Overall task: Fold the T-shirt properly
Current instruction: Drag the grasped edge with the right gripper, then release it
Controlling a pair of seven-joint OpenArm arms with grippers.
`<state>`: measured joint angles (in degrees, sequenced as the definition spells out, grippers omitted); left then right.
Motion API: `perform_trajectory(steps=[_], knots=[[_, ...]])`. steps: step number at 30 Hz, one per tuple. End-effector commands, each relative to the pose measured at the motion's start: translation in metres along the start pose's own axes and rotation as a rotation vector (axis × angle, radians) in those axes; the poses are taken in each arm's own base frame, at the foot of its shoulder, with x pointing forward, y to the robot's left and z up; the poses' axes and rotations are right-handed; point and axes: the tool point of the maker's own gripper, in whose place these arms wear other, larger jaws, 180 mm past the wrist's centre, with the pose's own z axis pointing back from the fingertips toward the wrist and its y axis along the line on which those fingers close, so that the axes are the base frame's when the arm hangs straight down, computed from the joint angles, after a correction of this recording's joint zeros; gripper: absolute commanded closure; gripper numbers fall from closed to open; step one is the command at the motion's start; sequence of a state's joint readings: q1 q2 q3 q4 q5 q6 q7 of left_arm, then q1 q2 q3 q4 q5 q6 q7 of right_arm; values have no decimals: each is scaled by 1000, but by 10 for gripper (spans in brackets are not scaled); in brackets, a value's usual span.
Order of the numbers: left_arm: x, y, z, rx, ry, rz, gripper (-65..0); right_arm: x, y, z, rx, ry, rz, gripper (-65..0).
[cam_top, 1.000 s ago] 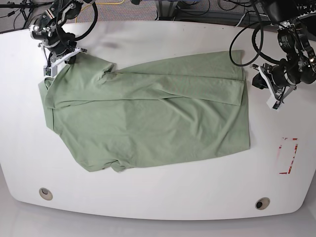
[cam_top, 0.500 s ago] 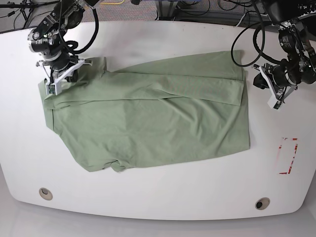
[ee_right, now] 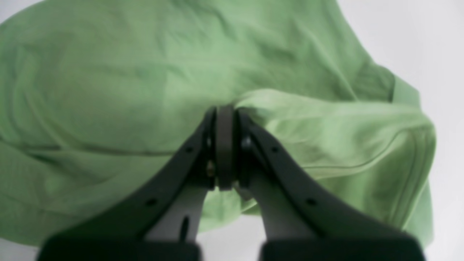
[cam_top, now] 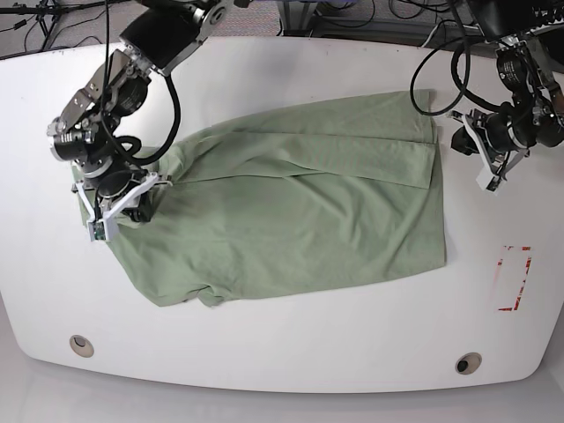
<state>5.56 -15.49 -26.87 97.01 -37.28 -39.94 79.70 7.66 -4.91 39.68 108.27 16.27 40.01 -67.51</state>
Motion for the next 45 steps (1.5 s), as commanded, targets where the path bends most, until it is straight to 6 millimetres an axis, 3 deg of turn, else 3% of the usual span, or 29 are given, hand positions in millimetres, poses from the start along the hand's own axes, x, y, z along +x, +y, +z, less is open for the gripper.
perform_trajectory(steps=[1, 10, 21, 29, 34, 36, 38, 41, 45], knots=[[10, -1, 4, 2, -24, -34, -43, 20, -8, -12, 17, -37, -11, 0], [10, -3, 2, -4, -19, -40, -43, 33, -25, -36, 51, -66, -49, 0], [11, -7, 0, -15, -16, -51, -43, 51, -44, -51, 63, -73, -71, -2], [12, -23, -9, -52, 6, -97, -43, 63, -40, -66, 103, -79, -37, -63], [24, -39, -8, -67, -13, -163, -43, 70, -39, -67, 106, -88, -20, -173], [29, -46, -7, -71, -26, -191, -43, 72, -41, -64, 98, -91, -11, -271], [33, -53, -7, -81, -40, -201, -43, 75, -49, -55, 69, -104, 11, -349], [38, -58, -5, -81, -55, -217, -43, 65, -62, -40, 23, -95, 53, -458], [40, -65, -8, -97, -65, -211, -44, 56, -68, -19, -31, -94, 116, -545]])
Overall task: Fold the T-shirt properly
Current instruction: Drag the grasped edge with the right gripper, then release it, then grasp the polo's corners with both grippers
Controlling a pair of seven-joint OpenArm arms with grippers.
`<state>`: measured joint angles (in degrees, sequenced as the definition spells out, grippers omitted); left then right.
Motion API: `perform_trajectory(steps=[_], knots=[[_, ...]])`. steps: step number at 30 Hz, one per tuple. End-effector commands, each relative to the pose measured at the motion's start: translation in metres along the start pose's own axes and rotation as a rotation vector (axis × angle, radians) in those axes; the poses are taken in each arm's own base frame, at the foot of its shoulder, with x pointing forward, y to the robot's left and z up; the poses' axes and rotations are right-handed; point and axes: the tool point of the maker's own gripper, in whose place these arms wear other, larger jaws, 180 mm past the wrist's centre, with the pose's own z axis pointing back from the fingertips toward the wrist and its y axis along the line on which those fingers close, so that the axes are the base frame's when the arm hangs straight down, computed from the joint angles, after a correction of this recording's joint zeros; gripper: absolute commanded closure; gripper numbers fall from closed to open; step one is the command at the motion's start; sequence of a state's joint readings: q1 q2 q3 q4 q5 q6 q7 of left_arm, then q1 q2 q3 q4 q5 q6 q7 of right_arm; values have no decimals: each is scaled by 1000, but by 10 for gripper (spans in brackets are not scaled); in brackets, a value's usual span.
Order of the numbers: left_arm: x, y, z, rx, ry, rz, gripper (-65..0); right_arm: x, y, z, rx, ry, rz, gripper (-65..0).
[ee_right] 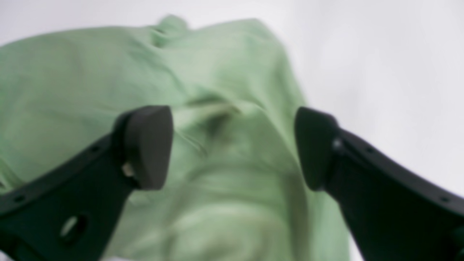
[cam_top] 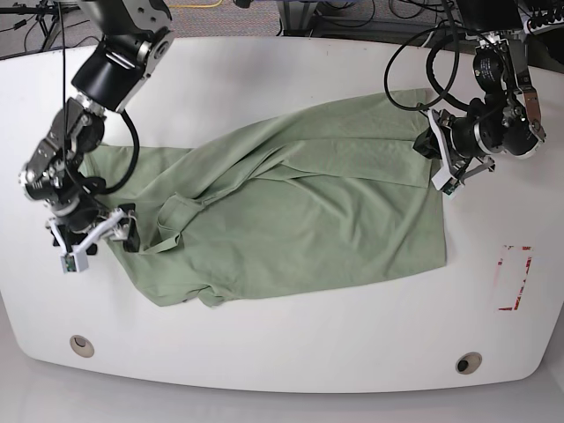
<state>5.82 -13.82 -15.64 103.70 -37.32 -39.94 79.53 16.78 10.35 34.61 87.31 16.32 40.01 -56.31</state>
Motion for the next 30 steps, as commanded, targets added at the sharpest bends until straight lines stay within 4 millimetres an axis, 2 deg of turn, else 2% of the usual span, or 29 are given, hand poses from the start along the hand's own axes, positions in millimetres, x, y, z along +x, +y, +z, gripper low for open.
perform_trajectory(steps=[1, 3, 4, 9, 13, 19, 22, 30], knots=[[13, -1, 3, 6, -46, -10, -46, 7, -11, 26, -65, -36, 75, -564], [11, -1, 1, 14, -36, -7, -58, -3, -18, 38, -93, -17, 98, -587], [8, -3, -2, 19, -26, 1, -89, -11, -23, 47, -117, -3, 111, -599], [-11, -12, -11, 26, 29, 43, -176, -41, -46, 73, -193, 39, 80, -599], [-16, -15, -12, 45, 43, 68, -211, -62, -65, 89, -249, 67, 29, -599], [-20, -27, -16, 29, 23, 97, -211, -95, -90, 94, -271, 141, -48, -599], [-18, -29, -17, 22, 7, 95, -211, -111, -95, 89, -258, 168, -87, -599], [-14, -26, -14, 33, -4, 83, -211, -134, -95, 73, -221, 157, -170, -599]])
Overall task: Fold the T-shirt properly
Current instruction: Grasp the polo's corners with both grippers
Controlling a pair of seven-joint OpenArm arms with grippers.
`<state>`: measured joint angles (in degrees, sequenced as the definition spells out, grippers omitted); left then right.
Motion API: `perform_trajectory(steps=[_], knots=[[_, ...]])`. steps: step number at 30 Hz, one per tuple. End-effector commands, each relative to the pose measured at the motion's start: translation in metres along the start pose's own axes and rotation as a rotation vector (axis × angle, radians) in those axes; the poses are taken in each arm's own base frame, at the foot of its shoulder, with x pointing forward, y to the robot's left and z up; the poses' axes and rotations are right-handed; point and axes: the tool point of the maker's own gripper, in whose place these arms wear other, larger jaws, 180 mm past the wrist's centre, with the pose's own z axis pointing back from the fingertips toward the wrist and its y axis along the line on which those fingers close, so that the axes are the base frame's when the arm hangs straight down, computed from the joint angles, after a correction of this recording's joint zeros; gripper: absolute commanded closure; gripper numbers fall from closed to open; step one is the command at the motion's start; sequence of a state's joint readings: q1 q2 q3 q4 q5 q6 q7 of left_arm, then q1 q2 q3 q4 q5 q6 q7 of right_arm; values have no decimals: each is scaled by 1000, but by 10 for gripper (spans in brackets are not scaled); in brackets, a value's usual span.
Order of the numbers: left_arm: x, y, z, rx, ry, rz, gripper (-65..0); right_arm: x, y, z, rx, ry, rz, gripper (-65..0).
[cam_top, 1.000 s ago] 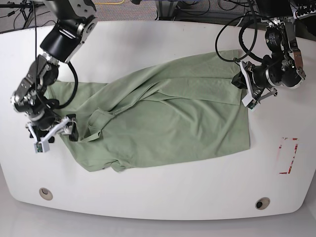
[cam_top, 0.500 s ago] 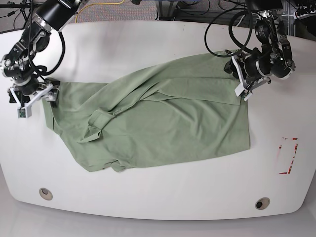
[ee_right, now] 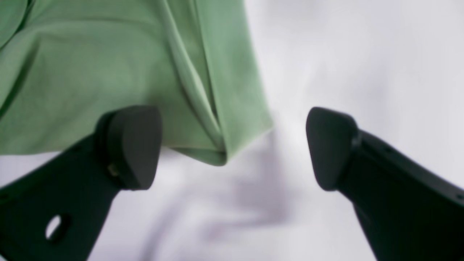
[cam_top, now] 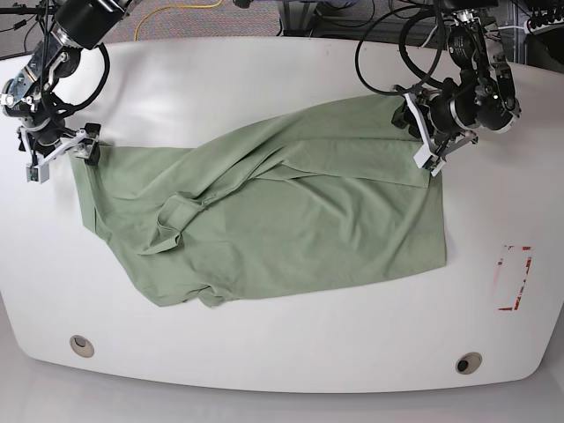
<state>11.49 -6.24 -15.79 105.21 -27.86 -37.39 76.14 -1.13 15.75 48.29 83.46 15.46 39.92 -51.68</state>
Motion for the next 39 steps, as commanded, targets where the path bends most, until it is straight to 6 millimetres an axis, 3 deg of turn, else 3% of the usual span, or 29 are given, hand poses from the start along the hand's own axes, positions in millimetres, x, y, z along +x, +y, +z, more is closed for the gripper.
perform_trajectory(steps=[1, 8, 11, 21, 28, 39], knots=[[16, 4, 9, 20, -57, -29, -211, 11, -3, -5, 18, -56, -22, -599], [27, 3, 22, 51, -94, -63, -211, -1, -2, -17, 44, -58, -77, -596], [27, 4, 23, 55, -96, -60, -211, -7, -1, -21, 51, -55, -94, -555], [11, 14, 27, 82, -81, -7, -215, -15, 1, -26, 61, -50, -121, -250], [8, 26, 32, 112, -88, 27, -215, -14, 11, -30, 86, -36, -89, -105], [21, 38, 37, 151, -148, 31, -217, -14, 22, -34, 111, -26, -71, -84]])
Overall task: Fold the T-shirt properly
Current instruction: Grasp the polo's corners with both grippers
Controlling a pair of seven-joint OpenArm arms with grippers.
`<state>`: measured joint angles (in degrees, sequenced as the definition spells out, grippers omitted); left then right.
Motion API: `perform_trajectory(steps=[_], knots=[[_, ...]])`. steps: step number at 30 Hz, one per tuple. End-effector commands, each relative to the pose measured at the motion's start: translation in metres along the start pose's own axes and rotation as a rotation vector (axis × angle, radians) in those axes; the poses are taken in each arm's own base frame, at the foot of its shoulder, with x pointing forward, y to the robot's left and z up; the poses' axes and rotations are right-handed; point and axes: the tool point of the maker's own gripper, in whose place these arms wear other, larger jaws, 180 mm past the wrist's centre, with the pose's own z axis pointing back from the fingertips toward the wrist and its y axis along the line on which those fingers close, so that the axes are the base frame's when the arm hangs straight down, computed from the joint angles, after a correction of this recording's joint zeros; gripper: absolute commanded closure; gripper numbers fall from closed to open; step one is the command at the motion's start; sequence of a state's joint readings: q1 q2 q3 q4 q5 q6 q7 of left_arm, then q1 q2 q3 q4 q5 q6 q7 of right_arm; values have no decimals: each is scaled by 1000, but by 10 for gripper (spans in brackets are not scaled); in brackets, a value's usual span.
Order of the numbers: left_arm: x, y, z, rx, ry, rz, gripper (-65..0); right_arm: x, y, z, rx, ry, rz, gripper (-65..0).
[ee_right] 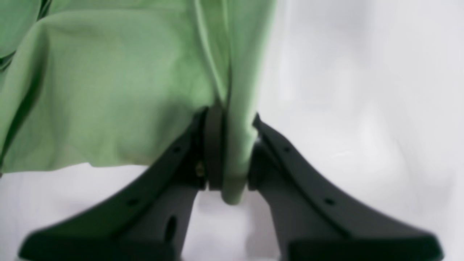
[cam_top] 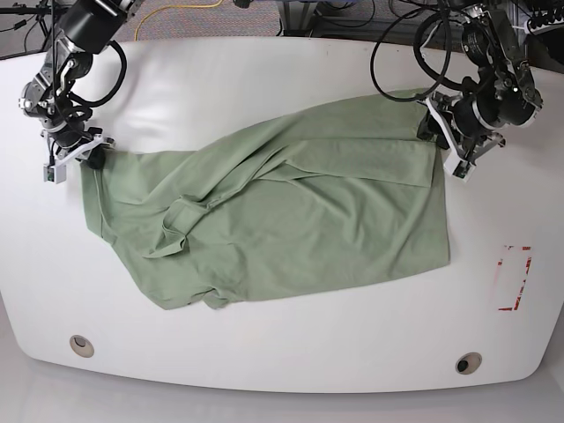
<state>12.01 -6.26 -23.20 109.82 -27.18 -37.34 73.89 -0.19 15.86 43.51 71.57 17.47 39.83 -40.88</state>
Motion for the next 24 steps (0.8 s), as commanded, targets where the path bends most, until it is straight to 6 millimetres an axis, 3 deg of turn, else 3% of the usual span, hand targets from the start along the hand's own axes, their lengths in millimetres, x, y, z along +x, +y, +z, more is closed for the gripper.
perform_trajectory(steps=[1, 11, 18, 24], knots=[[11, 6, 3, 21, -46, -13, -217, 2, -5, 3, -14, 18, 22, -84], [-18, 21, -14, 103, 67, 10, -217, 0, -5, 3, -13, 21, 21, -84], [-19, 24, -16, 120, 70, 2, -221, 0, -5, 3, -14, 22, 21, -82], [-20, 17, -18, 94, 85, -5, -287, -1, -5, 3, -14, 24, 21, -82]])
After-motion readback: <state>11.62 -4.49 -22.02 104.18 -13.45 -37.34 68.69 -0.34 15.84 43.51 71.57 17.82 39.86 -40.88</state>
